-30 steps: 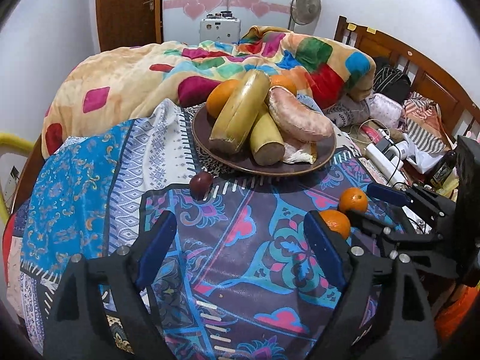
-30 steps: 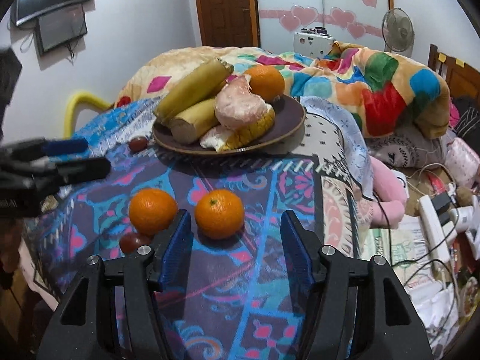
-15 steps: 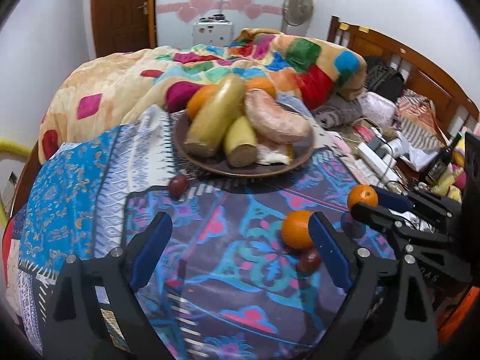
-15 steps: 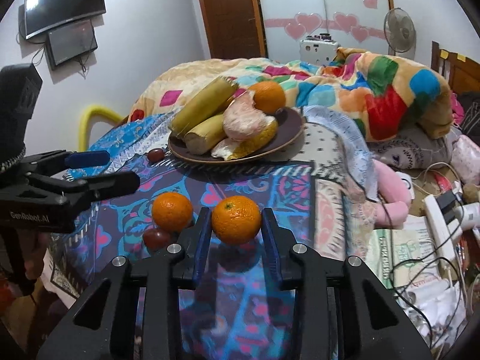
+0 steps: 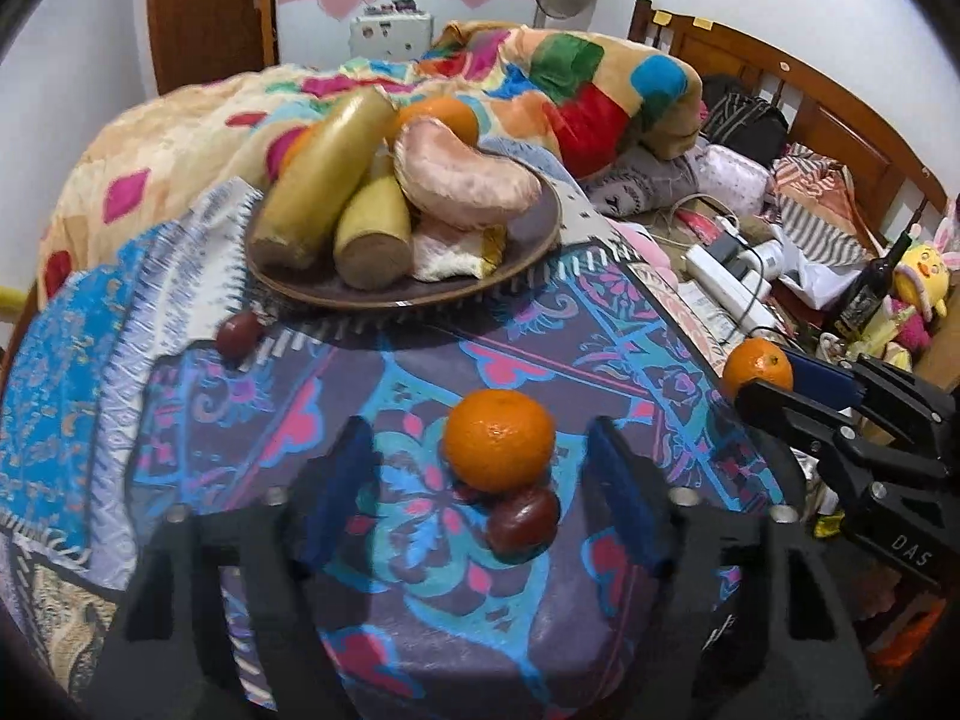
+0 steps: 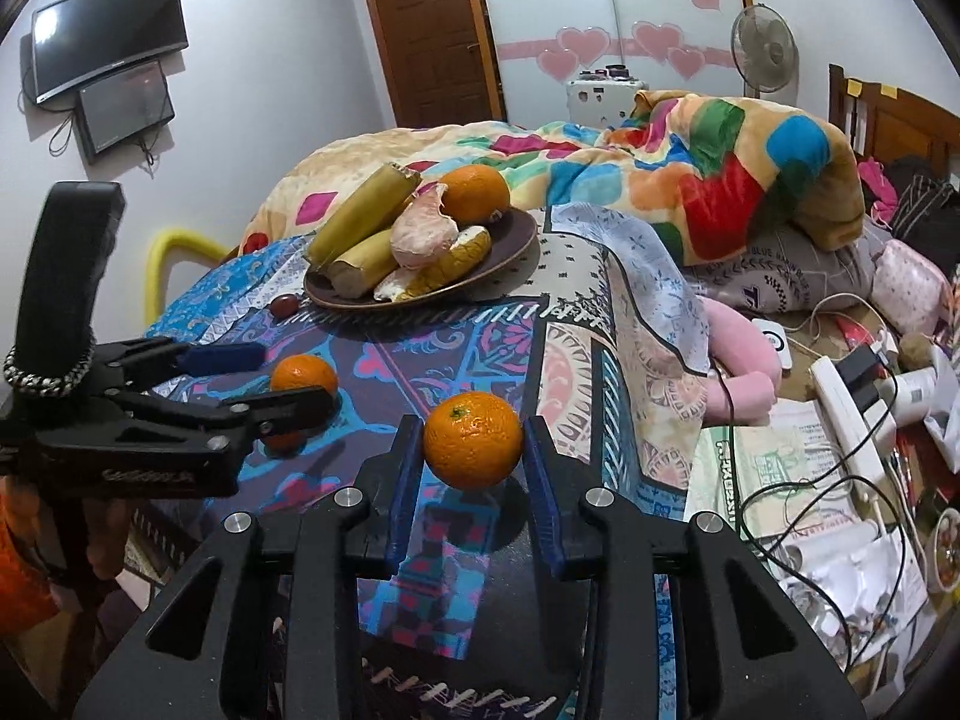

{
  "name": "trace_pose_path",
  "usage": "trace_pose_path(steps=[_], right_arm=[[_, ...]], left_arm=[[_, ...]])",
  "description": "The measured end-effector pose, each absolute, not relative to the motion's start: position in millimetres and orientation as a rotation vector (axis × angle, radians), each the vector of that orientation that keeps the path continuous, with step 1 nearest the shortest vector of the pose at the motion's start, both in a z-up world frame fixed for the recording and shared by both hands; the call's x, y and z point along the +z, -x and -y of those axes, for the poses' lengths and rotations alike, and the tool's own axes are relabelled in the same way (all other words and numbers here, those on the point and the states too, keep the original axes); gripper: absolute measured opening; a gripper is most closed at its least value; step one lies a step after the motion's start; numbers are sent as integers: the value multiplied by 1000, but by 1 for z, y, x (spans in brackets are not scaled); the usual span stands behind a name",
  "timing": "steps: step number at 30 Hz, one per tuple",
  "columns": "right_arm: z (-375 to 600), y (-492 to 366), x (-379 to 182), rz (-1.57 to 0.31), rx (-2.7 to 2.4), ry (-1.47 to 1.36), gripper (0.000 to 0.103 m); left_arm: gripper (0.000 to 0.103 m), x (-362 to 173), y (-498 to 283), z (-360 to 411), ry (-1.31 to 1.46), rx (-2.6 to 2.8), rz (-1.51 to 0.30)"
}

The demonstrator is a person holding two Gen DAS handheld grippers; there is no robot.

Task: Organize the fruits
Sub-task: 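Grasp a tangerine with the left gripper while the right grasps another tangerine, then carry both tangerines onto the dark plate and lower them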

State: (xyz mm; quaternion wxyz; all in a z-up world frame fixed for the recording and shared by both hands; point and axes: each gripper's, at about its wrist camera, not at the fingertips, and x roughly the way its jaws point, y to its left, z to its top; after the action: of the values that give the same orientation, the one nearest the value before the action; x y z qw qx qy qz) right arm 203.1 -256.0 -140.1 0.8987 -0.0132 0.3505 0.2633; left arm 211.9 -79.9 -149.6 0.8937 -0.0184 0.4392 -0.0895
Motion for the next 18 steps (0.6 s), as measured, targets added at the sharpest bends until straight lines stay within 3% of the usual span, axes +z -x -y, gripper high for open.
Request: trace_pose_path(steps=[4,18], right_arm=[[255,-207,-142,-727,552,19,31],[237,-242,-128,-689,562,29,31]], left_arm=[[37,-151,-214,79,55,-222,-918],[37,-117,-222,17,66,-148,-847]])
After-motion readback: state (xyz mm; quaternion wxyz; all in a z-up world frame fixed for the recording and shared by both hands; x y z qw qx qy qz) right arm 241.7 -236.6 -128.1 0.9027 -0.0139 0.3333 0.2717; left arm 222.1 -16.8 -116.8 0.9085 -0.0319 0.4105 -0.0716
